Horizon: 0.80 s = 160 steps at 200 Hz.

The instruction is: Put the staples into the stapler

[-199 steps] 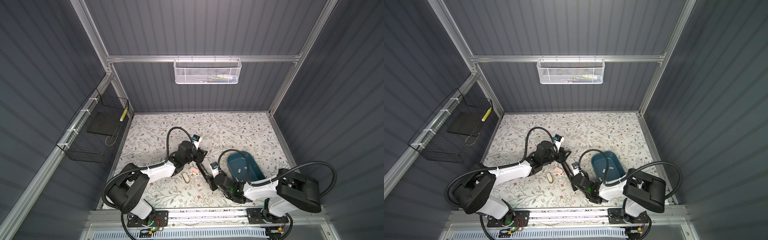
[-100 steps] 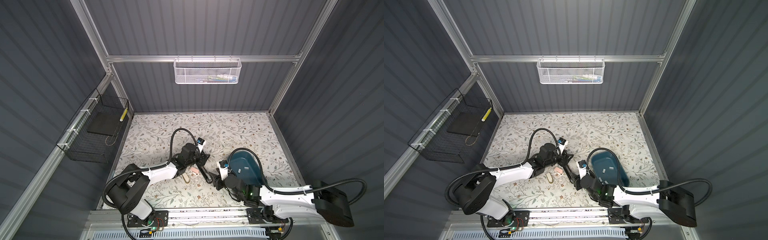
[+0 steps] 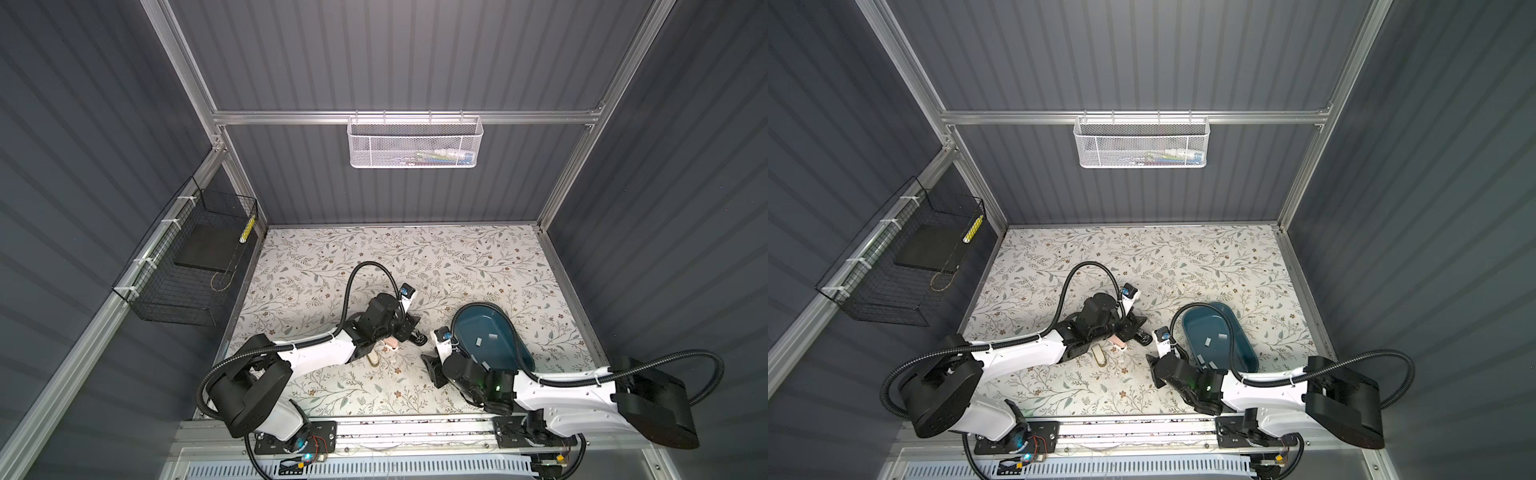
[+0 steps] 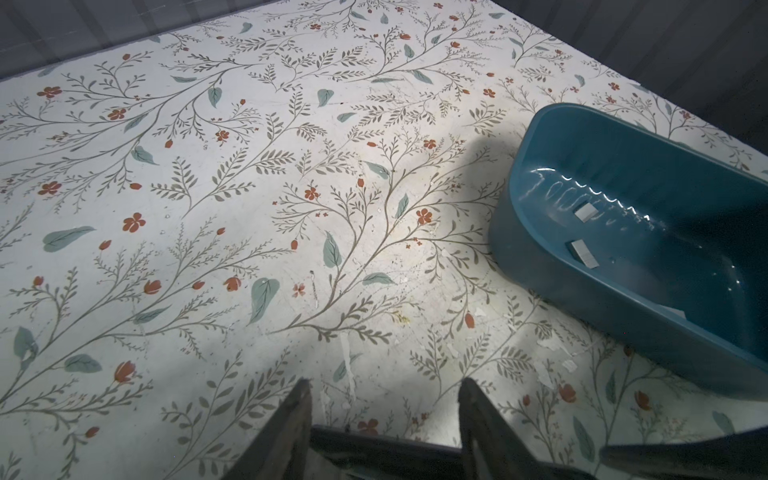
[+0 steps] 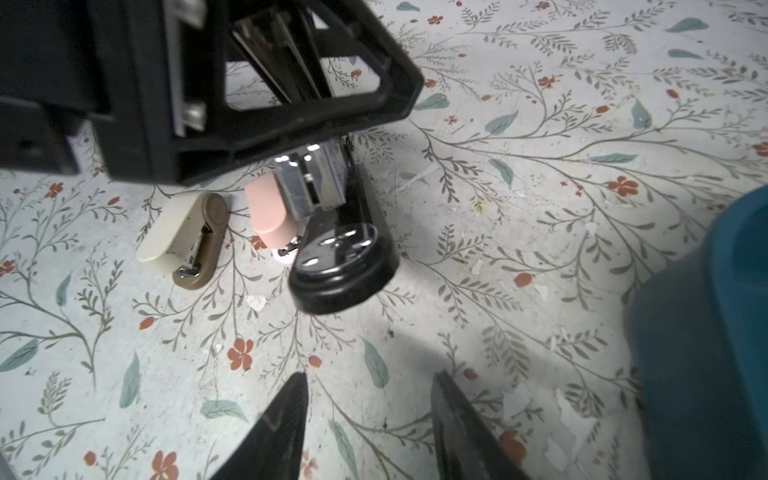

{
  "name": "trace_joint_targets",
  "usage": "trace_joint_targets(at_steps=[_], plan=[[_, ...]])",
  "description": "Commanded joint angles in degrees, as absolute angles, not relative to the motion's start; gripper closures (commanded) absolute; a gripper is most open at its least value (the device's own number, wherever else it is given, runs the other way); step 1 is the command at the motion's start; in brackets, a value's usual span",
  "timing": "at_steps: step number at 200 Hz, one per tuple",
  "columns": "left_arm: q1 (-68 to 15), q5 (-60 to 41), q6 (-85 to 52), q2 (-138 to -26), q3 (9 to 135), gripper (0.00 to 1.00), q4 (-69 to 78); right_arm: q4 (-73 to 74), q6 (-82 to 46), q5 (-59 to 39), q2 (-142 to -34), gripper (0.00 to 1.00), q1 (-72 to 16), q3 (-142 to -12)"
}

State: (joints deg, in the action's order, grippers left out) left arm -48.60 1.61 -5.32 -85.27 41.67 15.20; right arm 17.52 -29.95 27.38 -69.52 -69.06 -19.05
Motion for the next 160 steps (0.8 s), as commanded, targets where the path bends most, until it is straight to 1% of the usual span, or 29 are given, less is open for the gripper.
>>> trace_joint_targets(at_steps=[1, 26, 72, 118, 139, 160], plan=[[-49.0, 2.1, -4.0, -84.9, 41.4, 0.44, 15.3, 19.2, -29.8, 29.7, -70.1, 0.5, -69.3, -18.5], [-49.8, 2.4, -3.8, -85.4, 41.8, 0.44, 15.1, 21.1, -30.1, 30.1, -70.0, 0.51, -69.3, -17.5], [-51.9, 6.1, -6.1, -84.6, 40.1, 0.44, 15.9, 21.5, -32.2, 28.0, -64.7, 0.53, -69.3, -14.7], [-53.4, 7.2, -8.8, -85.9, 38.3, 0.45, 18.9, 20.7, -34.2, 24.2, -57.1, 0.5, -69.4, -13.5], [-54.2, 8.1, -8.1, -86.2, 38.4, 0.45, 18.9, 20.9, -36.0, 22.9, -56.1, 0.49, -69.4, -14.0], [-54.5, 8.1, -7.8, -86.5, 38.3, 0.45, 18.9, 19.9, -38.1, 24.2, -57.2, 0.48, -69.4, -15.3]])
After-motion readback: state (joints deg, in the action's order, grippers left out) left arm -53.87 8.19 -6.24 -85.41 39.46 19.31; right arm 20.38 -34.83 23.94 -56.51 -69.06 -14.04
